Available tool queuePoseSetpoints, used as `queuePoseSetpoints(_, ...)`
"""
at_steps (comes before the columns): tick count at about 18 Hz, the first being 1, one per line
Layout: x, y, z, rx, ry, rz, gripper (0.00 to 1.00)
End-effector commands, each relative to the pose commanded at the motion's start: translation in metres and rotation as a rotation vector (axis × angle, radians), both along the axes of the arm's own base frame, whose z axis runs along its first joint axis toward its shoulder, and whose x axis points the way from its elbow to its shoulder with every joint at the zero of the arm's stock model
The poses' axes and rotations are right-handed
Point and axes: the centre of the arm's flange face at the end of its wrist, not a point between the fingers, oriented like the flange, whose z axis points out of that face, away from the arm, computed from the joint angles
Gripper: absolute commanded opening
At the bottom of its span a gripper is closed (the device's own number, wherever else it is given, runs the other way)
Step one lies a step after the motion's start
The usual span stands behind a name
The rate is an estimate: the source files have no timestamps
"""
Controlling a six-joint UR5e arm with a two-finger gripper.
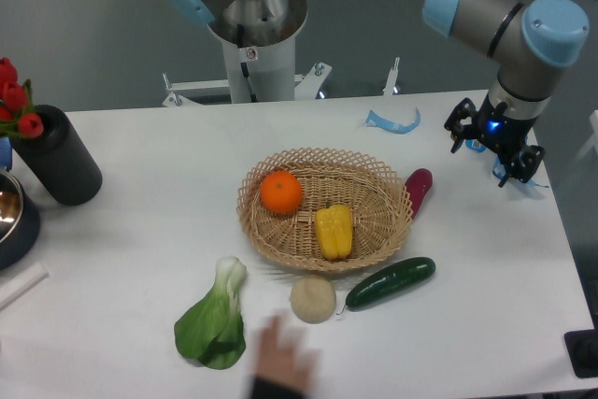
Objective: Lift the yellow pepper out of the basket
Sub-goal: 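Move the gripper over the basket and lower it onto the yellow pepper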
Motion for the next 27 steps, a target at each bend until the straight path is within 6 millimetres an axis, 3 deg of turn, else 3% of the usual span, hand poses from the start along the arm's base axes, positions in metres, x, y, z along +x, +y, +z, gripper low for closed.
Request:
queuePoseSetpoints(7, 0.003, 0.002, -0.002, 0.001, -0.010, 0.001, 1.00)
queuePoseSetpoints(11, 0.022, 0.003, -0.008, -0.015, -0.030, 0.041, 1.00)
queuePoseSetpoints(14, 0.030, 0.006, 0.003, -0.013, -0.023, 0.154, 1.00)
queuePoseSetpoints(21, 0.079, 0.076, 0.002, 0.016, -0.077, 0.393, 1.00)
queuePoseSetpoints(27, 0.102, 0.105, -0.002, 0.004, -0.102, 0.491, 1.00)
